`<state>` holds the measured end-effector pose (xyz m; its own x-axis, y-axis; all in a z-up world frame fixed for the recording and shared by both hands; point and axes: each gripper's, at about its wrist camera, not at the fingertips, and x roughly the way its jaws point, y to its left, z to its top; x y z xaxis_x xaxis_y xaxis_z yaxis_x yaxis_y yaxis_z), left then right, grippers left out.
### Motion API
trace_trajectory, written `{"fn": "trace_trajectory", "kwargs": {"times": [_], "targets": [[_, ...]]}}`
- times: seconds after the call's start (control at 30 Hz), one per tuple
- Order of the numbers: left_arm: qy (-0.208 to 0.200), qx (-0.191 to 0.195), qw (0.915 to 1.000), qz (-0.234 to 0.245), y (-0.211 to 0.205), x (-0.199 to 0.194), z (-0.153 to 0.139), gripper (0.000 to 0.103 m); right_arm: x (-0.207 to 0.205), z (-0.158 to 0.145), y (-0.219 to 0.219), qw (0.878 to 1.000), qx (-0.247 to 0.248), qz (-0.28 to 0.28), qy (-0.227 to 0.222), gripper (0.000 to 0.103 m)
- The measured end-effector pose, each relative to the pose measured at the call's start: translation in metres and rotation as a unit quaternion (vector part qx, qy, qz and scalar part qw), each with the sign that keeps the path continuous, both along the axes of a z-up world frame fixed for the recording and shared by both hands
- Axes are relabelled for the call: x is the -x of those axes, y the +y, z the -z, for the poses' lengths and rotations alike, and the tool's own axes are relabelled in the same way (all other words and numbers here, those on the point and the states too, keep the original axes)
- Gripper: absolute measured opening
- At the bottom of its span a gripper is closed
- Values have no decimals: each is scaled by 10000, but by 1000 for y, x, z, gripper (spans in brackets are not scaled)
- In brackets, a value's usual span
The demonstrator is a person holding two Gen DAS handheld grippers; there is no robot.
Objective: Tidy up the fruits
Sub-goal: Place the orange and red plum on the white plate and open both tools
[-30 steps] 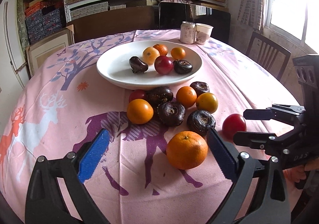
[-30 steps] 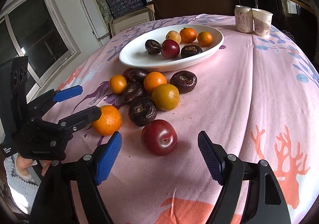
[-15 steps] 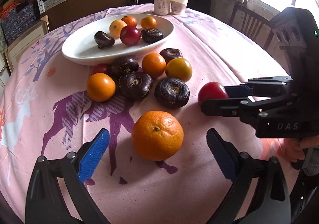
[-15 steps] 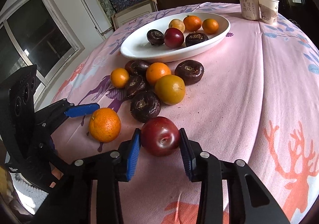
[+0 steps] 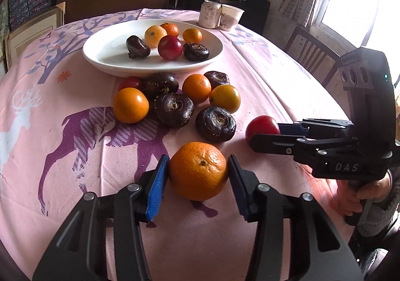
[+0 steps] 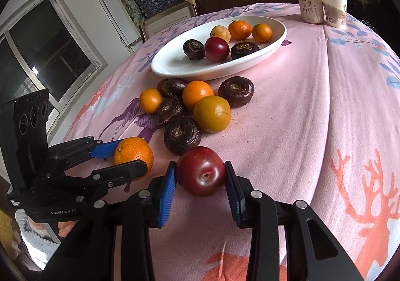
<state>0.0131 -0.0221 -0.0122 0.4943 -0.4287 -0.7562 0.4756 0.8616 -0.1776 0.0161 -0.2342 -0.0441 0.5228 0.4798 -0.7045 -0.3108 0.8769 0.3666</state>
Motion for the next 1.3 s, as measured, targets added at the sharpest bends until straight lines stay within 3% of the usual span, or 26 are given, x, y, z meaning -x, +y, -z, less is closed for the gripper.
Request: {"fn": "trace_trajectory", "kwargs": {"times": [0.2, 0.43, 0.57, 0.73, 0.77, 0.87, 1.03, 1.13, 1.3], "targets": [[-230, 87, 9991, -357, 15, -15, -20, 47, -2, -24, -1, 9986, 44, 129, -515, 38], [-670, -170, 9922, -1036, 23, -92, -59, 47, -63, -68, 23, 9926, 567, 231, -1053, 38], [-586, -169, 9901, -1260, 24, -140, -61, 47, -105, -61, 41, 9926, 747, 235, -926, 38], [-366, -35, 9888, -1450, 24, -184, -43, 51, -132, -41, 51, 9944, 696, 252, -756, 40], [-290, -15, 9885, -1485, 26, -188, -38, 55, -132, -39, 53, 9938, 771, 214, -774, 47], [-259, -28, 9893, -1439, 29, -189, -30, 64, -128, -40, 53, 9899, 973, 324, -974, 56], [-544, -177, 9887, -1388, 25, -170, -36, 76, -111, -44, 61, 9840, 1236, 257, -1260, 57], [-748, -337, 9867, -1403, 23, -154, -40, 77, -100, -46, 65, 9812, 1335, 229, -1376, 58], [-765, -240, 9851, -1519, 31, -133, -40, 80, -83, -46, 66, 9796, 1339, 268, -1472, 59]]}}
